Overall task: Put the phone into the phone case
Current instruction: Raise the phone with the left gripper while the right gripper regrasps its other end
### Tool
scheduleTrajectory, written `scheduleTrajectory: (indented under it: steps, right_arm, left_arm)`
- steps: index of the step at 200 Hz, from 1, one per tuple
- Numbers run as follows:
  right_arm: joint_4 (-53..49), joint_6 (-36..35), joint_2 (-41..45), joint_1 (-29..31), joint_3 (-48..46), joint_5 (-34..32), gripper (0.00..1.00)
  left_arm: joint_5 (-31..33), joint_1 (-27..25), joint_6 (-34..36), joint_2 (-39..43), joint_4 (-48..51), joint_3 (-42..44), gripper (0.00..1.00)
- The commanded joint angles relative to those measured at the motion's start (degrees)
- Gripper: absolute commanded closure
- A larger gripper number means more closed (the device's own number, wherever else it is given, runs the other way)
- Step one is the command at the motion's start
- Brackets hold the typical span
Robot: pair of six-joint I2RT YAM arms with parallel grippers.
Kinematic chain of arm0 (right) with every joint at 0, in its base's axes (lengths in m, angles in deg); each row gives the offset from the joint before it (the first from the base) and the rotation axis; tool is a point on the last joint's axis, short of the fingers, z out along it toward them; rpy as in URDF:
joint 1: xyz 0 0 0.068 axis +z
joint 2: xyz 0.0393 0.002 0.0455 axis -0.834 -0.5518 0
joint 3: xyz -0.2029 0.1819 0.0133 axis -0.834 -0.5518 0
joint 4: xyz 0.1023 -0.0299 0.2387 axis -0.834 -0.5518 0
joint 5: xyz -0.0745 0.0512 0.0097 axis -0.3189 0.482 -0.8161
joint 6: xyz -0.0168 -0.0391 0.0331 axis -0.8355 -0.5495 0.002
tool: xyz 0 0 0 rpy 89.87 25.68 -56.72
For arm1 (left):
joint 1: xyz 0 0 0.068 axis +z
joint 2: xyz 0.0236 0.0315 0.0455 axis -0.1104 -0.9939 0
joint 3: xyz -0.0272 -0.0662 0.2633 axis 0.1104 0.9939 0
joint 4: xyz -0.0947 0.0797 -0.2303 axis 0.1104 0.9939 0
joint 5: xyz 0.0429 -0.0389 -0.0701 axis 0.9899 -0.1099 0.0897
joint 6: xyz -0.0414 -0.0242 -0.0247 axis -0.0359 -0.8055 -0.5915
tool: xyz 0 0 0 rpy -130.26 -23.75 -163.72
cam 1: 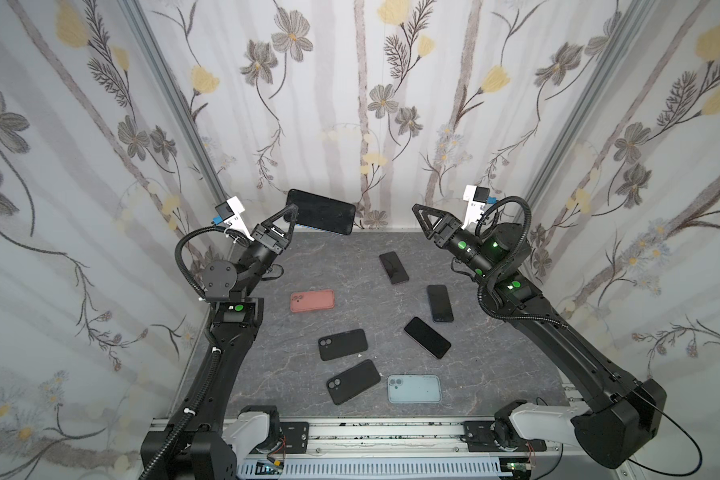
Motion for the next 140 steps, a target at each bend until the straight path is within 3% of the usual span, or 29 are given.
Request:
scheduleTrajectory:
  steps: [1, 62, 140]
  right_arm:
    - [10.07, 4.35, -0.24, 1.04, 0.27, 5.93, 0.20]
    - [10.39, 2.83, -3.26, 6.09, 3.96, 6.31, 0.25]
    - [12.44, 2.47, -8.63, 11.00, 10.09, 13.36, 0.44]
  left_arm:
    - [0.24, -1.48, -4.84, -0.71, -12.81, -0.60, 1.00]
    - [1.47, -5.33, -7.16, -1.82, -18.19, -0.52, 1.00]
    - [4.11, -6.80, -7.34, -1.66, -17.40, 0.20, 1.00]
